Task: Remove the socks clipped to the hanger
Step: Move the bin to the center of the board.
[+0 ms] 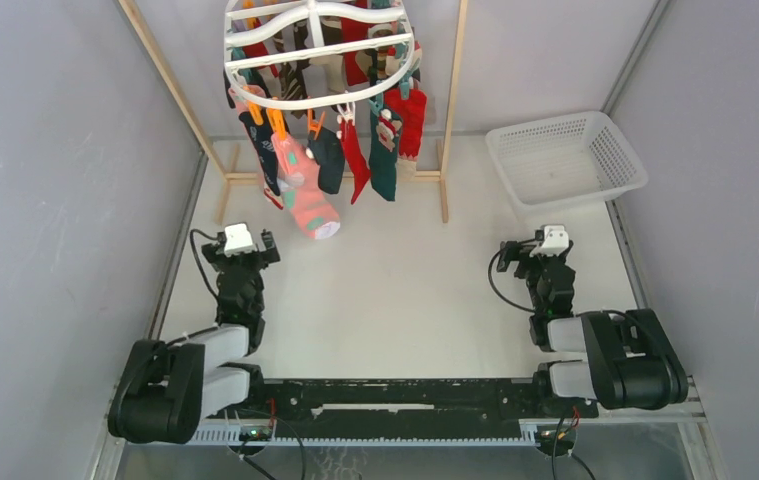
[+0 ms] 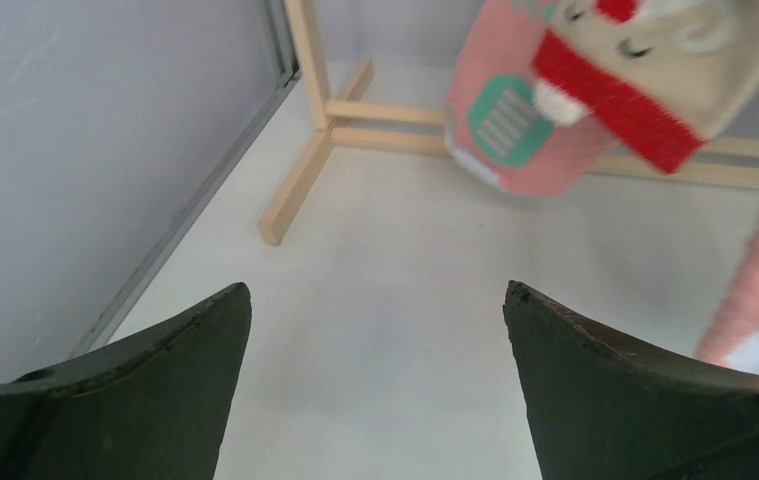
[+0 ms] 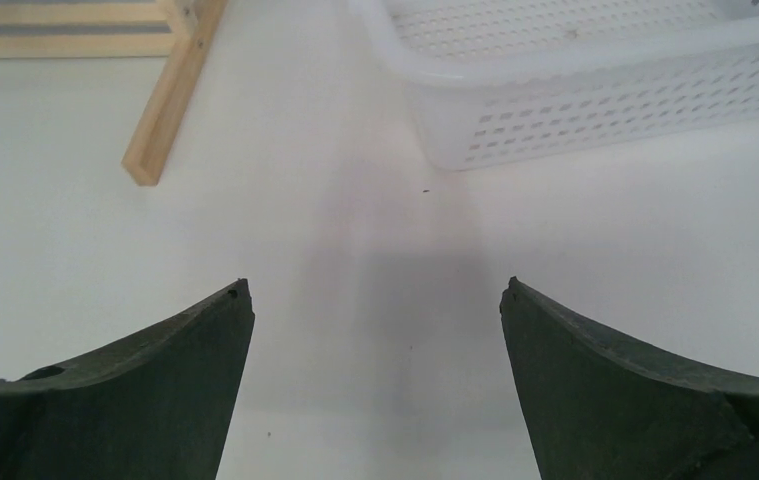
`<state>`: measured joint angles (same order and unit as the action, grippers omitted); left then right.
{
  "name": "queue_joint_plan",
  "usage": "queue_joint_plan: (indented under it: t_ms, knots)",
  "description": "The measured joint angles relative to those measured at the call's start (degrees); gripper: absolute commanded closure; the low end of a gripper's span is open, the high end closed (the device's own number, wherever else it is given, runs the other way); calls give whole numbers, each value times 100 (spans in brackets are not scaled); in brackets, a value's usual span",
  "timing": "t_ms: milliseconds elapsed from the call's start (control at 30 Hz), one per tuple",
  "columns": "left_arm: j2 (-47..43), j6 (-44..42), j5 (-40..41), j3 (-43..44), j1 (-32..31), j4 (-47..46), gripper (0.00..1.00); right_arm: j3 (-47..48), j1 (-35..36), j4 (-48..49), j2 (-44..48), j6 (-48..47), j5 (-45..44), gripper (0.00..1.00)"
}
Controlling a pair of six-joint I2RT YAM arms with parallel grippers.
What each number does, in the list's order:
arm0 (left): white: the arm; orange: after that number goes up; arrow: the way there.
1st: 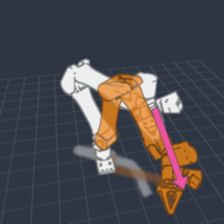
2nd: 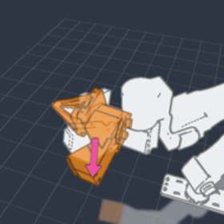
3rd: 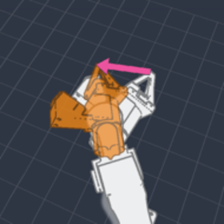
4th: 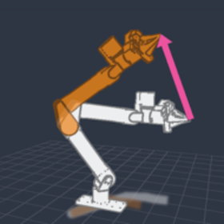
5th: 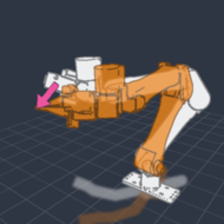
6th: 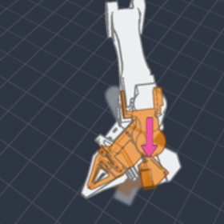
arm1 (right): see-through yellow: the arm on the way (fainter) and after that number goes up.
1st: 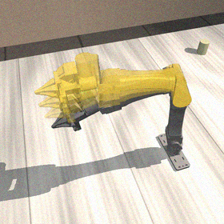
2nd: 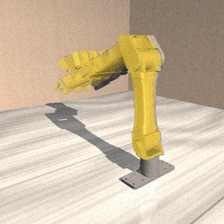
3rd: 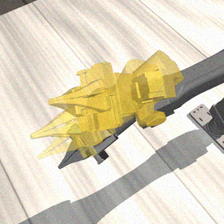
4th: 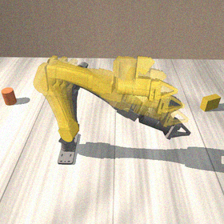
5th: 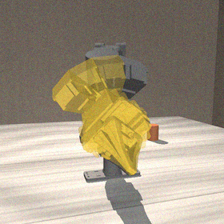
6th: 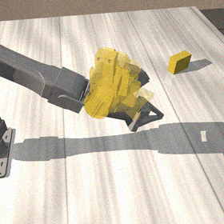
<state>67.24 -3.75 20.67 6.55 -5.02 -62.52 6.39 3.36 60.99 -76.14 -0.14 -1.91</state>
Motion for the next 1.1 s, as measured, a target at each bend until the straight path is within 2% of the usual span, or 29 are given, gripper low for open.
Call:
queue_joint_plan:
  t_ms: [67,167,400,633,733,833,967,1100]
  knots:
    - [-175,-116,0,0,-164,52,0,-229,111,164,140,-66,-96,0]
    - [-509,-166,37,68,-330,564,0,-422,284,-33,901,-127,-258,0]
    - [-1320,28,271,518,-605,2107,0,79,260,-2240,3412,372,-614,1]
    - [-2846,551,317,981,-1005,3423,0,474,-31,-4631,4972,1519,-835,0]
    - [-3178,791,295,1528,-1115,4022,0,1239,-339,-5617,5097,2017,-579,0]
    - [-3274,1139,337,2157,-1137,4706,0,1902,-616,-6140,4959,2459,-68,0]
    - [-3069,1611,636,2973,-1137,5578,0,2273,-1123,-6227,4513,3001,1285,0]
    - [-2439,2203,1104,3939,-1029,6688,0,2282,-1530,-5864,3552,3571,2874,0]
